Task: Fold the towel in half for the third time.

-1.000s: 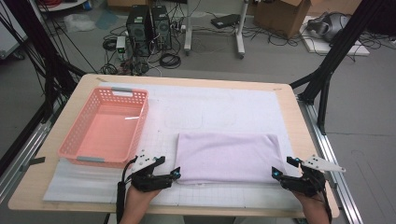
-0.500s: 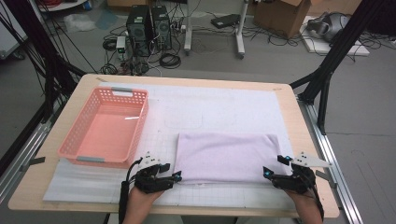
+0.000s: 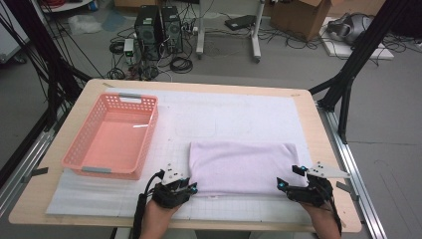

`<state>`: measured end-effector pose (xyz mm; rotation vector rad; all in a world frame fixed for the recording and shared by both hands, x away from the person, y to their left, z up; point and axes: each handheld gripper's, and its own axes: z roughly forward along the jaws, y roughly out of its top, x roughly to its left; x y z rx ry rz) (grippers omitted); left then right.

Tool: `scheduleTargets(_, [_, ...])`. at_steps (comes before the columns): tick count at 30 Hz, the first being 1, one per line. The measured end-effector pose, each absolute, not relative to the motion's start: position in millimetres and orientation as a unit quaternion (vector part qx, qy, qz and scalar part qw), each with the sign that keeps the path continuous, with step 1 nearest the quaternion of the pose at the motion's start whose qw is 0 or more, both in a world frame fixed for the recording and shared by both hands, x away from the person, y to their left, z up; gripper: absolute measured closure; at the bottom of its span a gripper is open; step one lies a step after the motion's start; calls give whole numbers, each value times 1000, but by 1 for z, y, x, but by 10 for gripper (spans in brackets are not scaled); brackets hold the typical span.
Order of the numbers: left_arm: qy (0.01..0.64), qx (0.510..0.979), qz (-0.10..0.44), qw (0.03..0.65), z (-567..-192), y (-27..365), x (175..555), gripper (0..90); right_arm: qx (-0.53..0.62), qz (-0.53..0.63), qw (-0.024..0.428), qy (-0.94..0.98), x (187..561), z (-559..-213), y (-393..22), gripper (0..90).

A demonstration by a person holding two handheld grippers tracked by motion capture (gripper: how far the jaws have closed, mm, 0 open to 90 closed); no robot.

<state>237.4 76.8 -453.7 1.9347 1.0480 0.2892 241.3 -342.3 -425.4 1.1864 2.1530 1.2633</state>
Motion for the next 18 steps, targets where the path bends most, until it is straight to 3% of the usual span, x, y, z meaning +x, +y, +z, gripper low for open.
scheduleTargets(6, [433, 771, 99, 457, -455, 78, 238, 790, 400, 461, 162, 776, 254, -420, -323, 210])
scheduleTargets(12, [441, 761, 80, 469, -457, 82, 239, 790, 349, 472, 115, 801, 284, -411, -274, 237])
scheduleTargets(15, [442, 759, 73, 473, -457, 84, 240, 791, 334, 460, 104, 816, 300, -408, -250, 213])
scheduleTargets(18, [444, 754, 62, 480, -457, 88, 240, 792, 316, 453, 116, 826, 317, -403, -228, 245])
